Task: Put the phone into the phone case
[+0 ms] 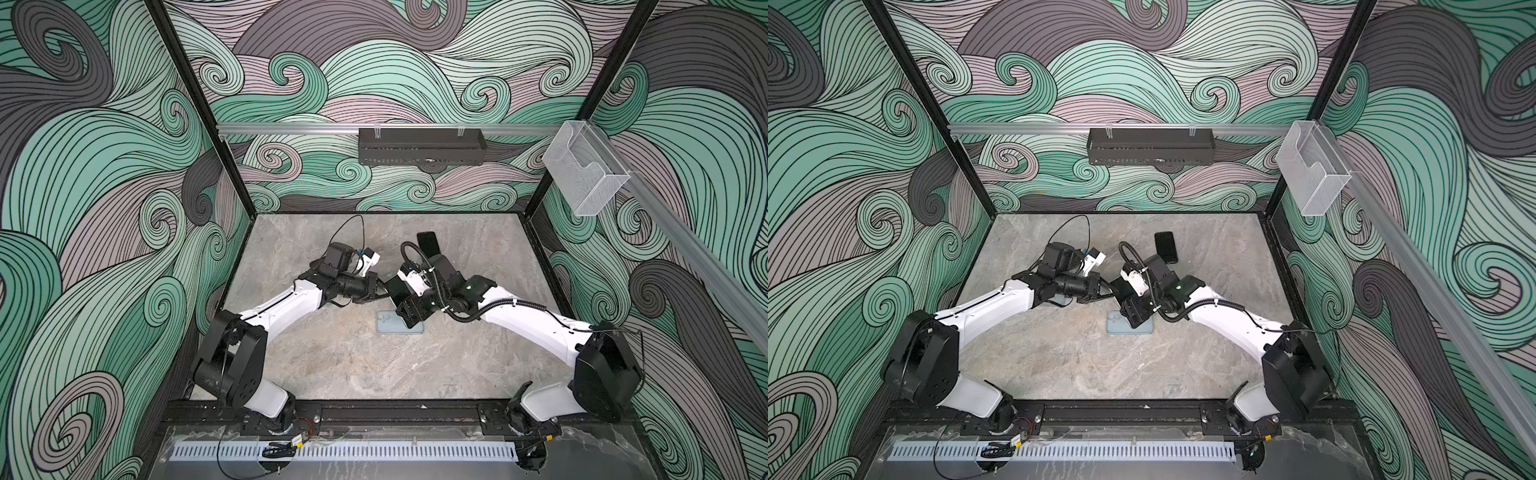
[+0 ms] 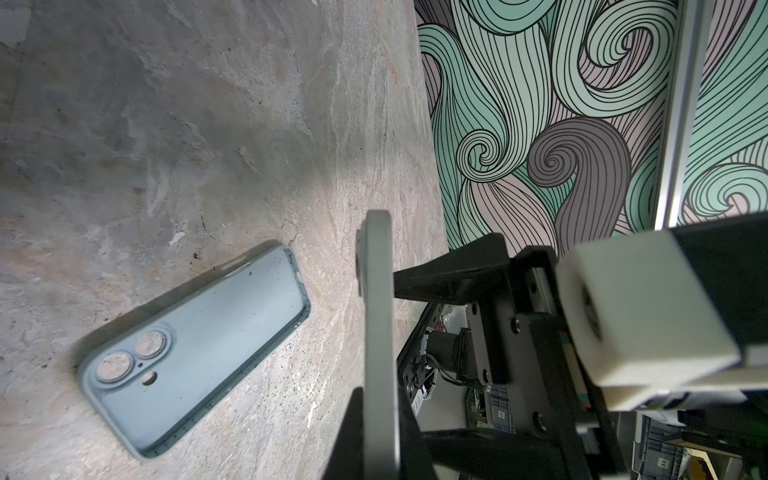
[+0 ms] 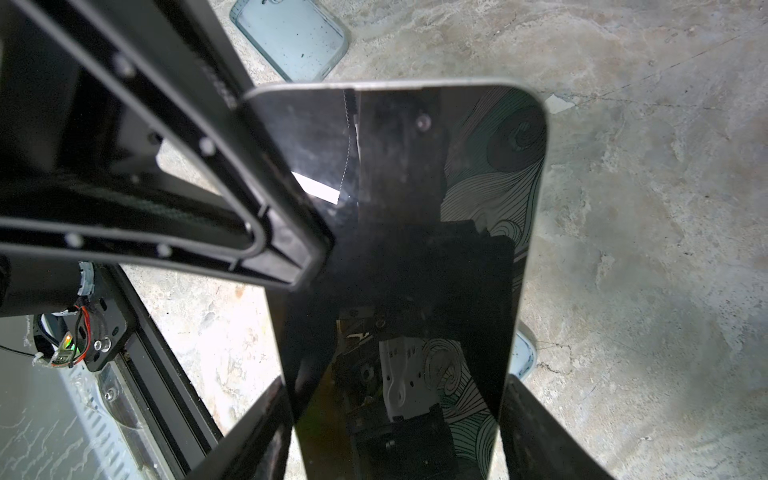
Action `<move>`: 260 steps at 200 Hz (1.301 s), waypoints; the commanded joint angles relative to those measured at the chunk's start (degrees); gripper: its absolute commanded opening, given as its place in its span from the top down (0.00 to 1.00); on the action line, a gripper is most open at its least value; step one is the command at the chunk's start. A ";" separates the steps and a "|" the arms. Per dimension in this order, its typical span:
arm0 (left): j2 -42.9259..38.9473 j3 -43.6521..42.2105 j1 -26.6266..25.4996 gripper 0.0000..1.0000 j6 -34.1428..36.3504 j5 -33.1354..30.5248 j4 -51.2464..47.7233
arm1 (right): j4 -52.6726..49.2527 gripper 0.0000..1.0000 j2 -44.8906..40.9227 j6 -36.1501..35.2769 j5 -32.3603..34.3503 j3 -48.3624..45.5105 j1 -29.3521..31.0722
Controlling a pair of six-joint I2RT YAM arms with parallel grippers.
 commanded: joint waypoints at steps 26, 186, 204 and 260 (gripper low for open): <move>0.05 2.50 1.04 1.00 -1.89 -0.19 5.25 | 3.39 0.11 -6.51 0.47 2.62 -2.96 -0.15; -13.87 -7.16 4.61 1.00 -9.86 -6.73 30.12 | 45.77 0.23 -13.49 38.38 -27.57 -21.20 -19.08; -14.02 -8.51 4.86 1.00 -13.19 -7.22 34.09 | 54.14 0.25 -12.07 42.79 -28.97 -22.58 -19.08; -12.36 -10.53 5.10 1.00 -20.25 -7.71 45.62 | 63.49 0.33 -8.99 48.46 -31.54 -22.04 -19.11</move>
